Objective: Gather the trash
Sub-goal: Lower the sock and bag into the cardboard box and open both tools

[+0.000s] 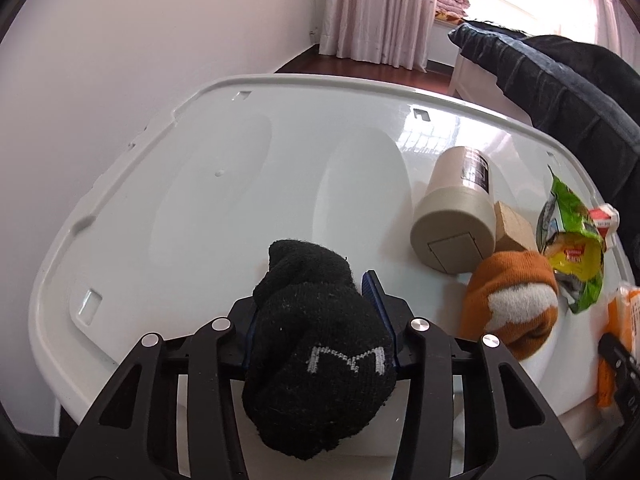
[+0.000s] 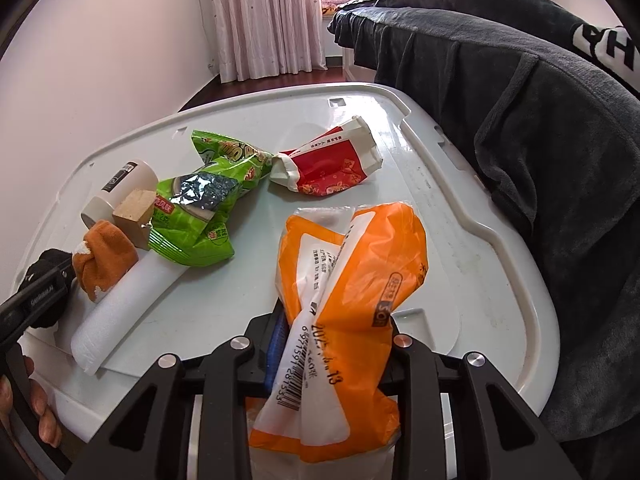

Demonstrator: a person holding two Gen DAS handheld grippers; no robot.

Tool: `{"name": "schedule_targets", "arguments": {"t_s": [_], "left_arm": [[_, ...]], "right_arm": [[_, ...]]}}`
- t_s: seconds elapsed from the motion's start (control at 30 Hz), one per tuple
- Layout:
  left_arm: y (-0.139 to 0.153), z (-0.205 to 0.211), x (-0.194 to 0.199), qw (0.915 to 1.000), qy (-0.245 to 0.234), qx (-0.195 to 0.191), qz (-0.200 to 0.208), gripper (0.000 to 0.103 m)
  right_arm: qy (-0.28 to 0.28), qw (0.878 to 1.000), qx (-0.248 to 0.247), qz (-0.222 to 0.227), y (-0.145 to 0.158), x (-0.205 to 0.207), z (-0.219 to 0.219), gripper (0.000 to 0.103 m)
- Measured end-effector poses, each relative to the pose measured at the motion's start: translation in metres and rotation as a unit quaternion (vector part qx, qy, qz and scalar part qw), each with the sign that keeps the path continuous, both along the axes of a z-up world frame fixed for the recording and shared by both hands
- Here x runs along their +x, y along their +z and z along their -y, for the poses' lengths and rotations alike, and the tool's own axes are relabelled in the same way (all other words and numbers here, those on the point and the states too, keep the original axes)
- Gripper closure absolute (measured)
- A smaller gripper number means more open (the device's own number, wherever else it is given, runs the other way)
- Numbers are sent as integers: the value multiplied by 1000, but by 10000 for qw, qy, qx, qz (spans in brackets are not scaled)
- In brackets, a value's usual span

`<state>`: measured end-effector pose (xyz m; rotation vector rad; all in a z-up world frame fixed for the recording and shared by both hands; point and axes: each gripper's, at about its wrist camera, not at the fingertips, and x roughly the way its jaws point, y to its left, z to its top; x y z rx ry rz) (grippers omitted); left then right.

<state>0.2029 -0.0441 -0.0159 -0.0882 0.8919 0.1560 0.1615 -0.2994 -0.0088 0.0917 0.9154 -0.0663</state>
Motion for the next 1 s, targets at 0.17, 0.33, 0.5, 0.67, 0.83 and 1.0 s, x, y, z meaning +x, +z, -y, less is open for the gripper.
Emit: {"name": "schedule_targets", "arguments": {"t_s": [0.17,0.33,0.5,0.67,0.83,1.0], "left_arm": [[13,0,-8,9999,-127,12,39,60],[40,1,-29,9990,-344,7,300,61],[68,7,-67,9947,-794,59,647,60],[83,13,-112,9885,-1219,255,862,60],[80,14,-157,9853,-1576,66,653,60],[64,15,-188,9849,-1698,-119,313,60]], "right_arm": [[-171,9993,331,-33,4,-1,11,74],[-335,9962,745,291,25,-24,23,74],[-93,9927,792,901,51,-68,12,74],[-18,9911,751,1103,56,-104,5,73],[195,9933,621,952,48,-146,-9,73],[362,9944,612,776,38,-189,-23,73]]}}
